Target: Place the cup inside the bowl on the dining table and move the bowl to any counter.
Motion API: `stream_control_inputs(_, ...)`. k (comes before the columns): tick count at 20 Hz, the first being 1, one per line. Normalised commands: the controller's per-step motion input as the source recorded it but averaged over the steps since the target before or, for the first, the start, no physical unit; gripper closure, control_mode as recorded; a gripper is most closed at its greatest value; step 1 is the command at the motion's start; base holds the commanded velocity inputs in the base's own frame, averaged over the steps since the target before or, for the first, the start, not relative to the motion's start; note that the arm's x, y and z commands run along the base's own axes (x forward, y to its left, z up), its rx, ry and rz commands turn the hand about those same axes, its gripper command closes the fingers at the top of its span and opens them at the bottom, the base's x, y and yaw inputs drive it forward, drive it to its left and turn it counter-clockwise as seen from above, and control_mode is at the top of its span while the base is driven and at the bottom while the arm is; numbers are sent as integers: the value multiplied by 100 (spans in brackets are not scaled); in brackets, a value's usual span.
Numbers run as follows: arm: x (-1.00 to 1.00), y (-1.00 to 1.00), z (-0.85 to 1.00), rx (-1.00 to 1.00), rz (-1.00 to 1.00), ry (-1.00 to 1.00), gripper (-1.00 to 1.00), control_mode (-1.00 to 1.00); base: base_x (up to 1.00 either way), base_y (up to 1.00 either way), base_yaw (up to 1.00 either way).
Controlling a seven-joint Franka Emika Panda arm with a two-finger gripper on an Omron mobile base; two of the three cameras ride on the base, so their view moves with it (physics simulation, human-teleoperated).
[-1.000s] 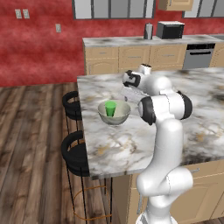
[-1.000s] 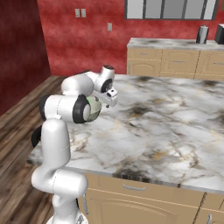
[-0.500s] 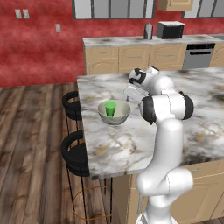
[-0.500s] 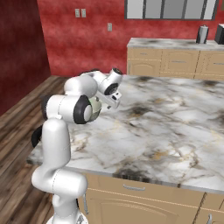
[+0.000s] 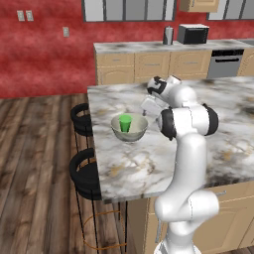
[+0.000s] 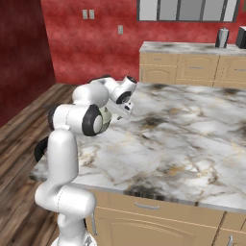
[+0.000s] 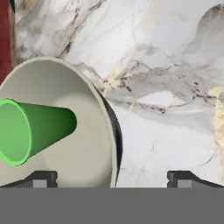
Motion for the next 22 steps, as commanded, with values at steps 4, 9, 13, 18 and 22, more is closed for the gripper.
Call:
stream_control_inputs(4, 0, 19, -16, 0, 9, 0, -100, -100, 0, 0, 0)
stream_control_inputs(9, 0, 14, -28, 0, 7, 0, -100, -100, 0, 0, 0)
stream_control_inputs(13, 0, 4, -30, 0, 6, 0, -100, -100, 0, 0, 0)
stream_control_inputs(18, 0, 11, -21, 0, 5, 0, -100, -100, 0, 0, 0)
stream_control_inputs(22, 0, 21, -20, 0, 5, 0, -100, -100, 0, 0, 0)
